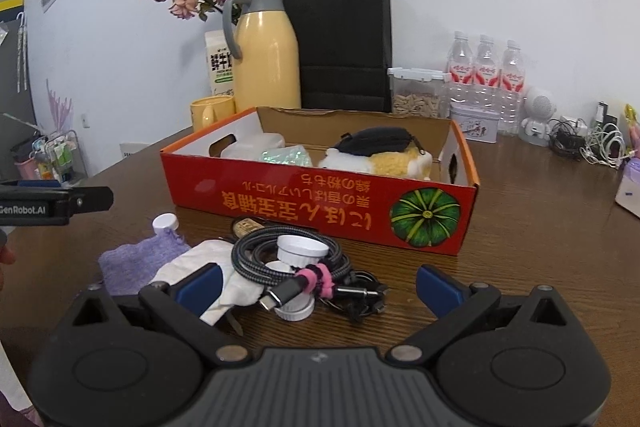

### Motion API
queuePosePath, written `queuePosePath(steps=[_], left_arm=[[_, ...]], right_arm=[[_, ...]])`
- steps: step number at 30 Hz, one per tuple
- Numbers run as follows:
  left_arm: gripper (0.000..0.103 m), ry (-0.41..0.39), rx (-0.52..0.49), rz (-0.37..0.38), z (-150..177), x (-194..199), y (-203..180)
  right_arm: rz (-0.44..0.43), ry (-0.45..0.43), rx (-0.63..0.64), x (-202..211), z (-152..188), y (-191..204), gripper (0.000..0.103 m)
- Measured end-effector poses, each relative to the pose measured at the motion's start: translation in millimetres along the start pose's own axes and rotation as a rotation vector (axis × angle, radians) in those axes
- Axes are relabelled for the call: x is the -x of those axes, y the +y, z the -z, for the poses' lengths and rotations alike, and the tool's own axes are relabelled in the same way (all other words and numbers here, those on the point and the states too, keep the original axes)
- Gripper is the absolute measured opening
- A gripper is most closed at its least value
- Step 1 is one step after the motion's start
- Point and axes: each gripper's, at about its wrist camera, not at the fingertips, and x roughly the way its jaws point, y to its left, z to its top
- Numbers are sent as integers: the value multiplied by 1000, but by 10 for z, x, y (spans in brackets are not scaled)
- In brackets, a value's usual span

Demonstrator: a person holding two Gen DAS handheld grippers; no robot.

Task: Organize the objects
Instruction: 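Move both grippers back from the box toward the remaining table items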

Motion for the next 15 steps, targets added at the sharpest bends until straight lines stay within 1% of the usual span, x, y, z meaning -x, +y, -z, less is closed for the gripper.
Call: queuePosePath(steps=[9,11,15], left_arm=[[103,18,-2,-4,0,-12,55],[103,23,1,-10,7,-17,72],[103,34,5,-24,25,-38,101]], right_arm=[[-74,107,37,-465,-210,26,103],[-75,137,41,-593,-247,34,103],[-95,179,20,-797,-282,34,103]])
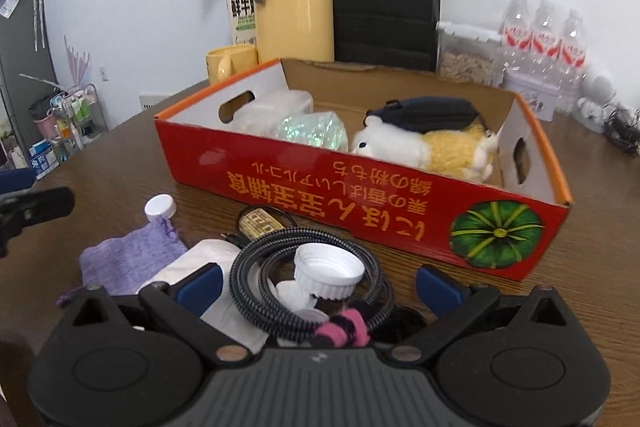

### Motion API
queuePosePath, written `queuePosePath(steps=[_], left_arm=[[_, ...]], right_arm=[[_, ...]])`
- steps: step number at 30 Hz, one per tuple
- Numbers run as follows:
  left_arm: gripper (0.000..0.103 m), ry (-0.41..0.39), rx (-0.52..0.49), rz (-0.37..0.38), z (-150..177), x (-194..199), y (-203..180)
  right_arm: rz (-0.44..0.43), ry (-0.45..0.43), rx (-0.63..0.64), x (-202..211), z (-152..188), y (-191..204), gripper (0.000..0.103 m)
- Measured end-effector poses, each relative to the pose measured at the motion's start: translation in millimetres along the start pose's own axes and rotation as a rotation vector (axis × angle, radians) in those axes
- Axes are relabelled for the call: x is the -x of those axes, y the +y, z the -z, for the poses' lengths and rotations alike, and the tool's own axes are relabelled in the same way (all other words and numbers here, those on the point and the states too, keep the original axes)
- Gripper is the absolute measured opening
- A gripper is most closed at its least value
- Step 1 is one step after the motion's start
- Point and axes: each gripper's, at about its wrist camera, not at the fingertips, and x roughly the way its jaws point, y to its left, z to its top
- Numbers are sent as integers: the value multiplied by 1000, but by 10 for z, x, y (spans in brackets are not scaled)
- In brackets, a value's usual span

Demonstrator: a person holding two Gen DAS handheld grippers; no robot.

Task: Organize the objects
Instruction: 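Grasp the black braided cable with the right gripper while the left grasps the white round cap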

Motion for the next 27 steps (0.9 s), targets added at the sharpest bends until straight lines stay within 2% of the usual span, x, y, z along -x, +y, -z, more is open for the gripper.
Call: queuePosePath(steps=[3,7,9,10,14,20,27], left_arm=[[103,5,4,-5,2,-15,19],[103,12,8,-13,6,-43,25],[103,18,8,-13,14,-59,18],[103,21,6,-12,18,-65,11],[103,24,0,-6,24,-73,-7],[103,30,-1,-14,25,-88,-15],[103,35,-5,-15,26,-111,-28]], right_arm=[[-31,19,-48,-100,10,-58,103],[-56,2,-71,-90,38,-100,103],[-54,-7,-68,-82,52,-98,97],[-60,-13,-70,-76,60,-98,91],[-52,-32,-62,-57,84,-77,90],[-37,-85,-45,50,120,-32,88],[-24,-210,-82,353,217,-67,88]])
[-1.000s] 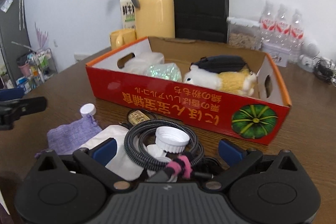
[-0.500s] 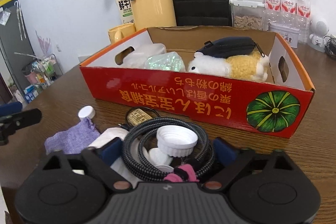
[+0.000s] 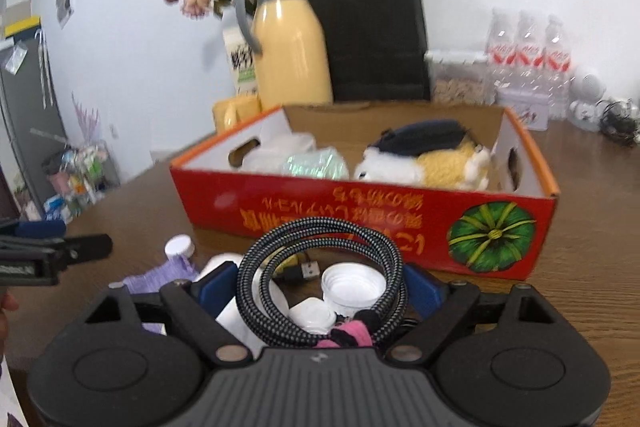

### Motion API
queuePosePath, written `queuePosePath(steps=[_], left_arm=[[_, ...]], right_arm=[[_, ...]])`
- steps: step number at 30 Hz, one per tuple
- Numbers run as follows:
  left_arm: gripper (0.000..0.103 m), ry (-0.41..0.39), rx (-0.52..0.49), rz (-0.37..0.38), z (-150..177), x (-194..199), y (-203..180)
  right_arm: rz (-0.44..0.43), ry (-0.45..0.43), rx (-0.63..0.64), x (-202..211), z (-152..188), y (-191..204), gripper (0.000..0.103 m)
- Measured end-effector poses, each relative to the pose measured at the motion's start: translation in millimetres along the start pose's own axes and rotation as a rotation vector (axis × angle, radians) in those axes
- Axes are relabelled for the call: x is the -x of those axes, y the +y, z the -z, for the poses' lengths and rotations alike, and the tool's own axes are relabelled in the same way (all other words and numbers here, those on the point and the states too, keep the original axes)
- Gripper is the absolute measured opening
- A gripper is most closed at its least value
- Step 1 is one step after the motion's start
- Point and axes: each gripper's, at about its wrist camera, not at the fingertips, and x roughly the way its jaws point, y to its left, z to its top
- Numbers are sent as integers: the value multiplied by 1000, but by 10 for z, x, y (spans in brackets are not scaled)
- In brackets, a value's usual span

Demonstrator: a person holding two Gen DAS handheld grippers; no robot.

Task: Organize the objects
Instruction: 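Grasp the black braided cable with the right gripper while the left grasps the white round cap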

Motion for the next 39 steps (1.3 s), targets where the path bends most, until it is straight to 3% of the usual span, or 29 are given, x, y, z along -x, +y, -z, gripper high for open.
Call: queuePosePath(steps=[9,15,19,28,31,34,36,38,39], left_arm=[[103,26,-11,-1,-34,-206,-60],[103,63,-31,-18,-125,-524,-165],[103,102,20,-6,-138,-718,-170],[99,122,54,11,-78,-868,-151],[88,128,55,13,-62,-886,-157],[67,119,39,5,-47,-883,-185],[45,108,36,22,-40,-860,-191],[29,101,44,44,-32,-844,-184],[29,97,50,53,-30,-838,-175]], right_arm=[[91,-116,2,333,101,-55,88],[125,-111,0,315,148,-112,88],[120,-109,13,286,171,-101,88],[121,-97,31,232,203,-64,88],[121,-97,31,235,209,-67,88],[120,-97,33,228,208,-65,88],[120,-98,34,233,212,-66,88],[118,-100,36,234,212,-64,88],[117,-101,37,235,214,-61,88]])
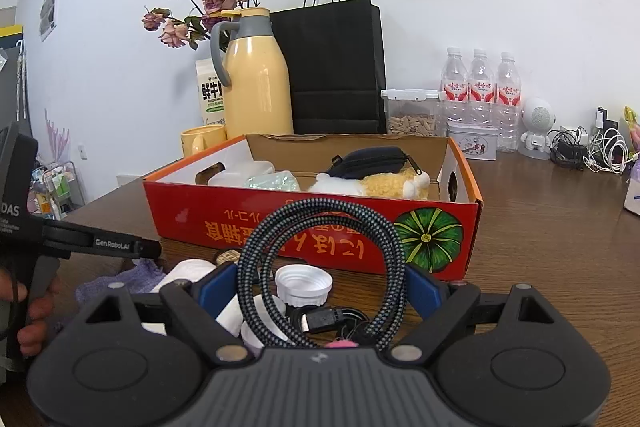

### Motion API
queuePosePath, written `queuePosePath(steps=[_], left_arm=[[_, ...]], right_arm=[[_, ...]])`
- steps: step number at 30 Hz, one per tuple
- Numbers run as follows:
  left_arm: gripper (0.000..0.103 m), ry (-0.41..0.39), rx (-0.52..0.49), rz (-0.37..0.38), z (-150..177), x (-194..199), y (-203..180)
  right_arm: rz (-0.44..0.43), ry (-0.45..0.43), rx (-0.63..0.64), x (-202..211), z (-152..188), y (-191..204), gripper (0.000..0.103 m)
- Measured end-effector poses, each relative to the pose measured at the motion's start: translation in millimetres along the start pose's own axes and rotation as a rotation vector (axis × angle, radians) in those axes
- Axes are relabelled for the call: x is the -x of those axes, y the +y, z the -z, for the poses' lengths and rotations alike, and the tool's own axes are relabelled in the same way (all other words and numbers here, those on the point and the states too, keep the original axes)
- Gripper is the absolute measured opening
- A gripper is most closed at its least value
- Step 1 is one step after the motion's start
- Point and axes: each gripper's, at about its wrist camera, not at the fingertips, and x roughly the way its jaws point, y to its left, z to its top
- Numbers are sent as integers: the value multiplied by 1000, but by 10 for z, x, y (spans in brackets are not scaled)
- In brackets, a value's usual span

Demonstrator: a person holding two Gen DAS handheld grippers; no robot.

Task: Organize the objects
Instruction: 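Grasp the black braided cable with the right gripper while the left grasps the white round cap, then carry the cable and white cap into the box and open both grippers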

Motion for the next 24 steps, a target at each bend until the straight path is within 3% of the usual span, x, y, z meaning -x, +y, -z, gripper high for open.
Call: queuePosePath(steps=[15,24], left_arm=[[29,-93,16,16,-65,256,18],[29,-228,-20,82,-415,595,-163]], right_arm=[[-18,-32,-10,72,-48,-7,88],[-48,-127,46,126,-468,107,88]])
